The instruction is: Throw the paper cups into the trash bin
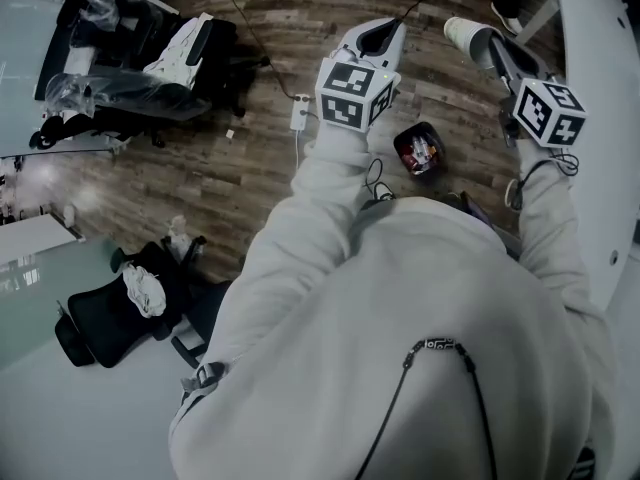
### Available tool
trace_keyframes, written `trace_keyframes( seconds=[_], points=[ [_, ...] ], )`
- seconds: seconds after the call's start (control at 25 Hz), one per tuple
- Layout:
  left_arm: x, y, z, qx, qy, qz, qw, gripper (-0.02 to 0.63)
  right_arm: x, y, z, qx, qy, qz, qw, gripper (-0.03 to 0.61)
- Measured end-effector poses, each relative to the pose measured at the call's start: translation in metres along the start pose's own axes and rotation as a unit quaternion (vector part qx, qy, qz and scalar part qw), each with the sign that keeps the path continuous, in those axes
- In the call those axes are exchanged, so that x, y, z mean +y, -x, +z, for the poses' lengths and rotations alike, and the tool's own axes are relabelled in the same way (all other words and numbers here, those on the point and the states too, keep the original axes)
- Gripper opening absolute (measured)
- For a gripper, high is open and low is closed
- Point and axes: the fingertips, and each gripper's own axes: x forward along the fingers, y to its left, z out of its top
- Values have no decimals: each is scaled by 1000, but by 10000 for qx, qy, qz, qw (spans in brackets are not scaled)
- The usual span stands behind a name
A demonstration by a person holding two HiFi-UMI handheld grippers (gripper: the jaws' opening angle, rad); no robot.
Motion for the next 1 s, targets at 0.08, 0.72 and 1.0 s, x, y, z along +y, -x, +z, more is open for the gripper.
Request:
trace_keyframes(
  seconds=[0.08, 0.72, 1.0],
  points=[
    [6, 6, 0, -26, 24, 15, 10000, 2, 4, -4, -4, 69, -1, 17, 10000, 41],
    [35, -3, -15, 109, 94, 269, 9995, 3, 2, -41, -23, 357, -61, 258, 9990, 41],
    [30, -11, -71, 617, 402, 224, 9970, 2, -12, -57, -60, 794, -126, 301, 9963, 41]
  ],
)
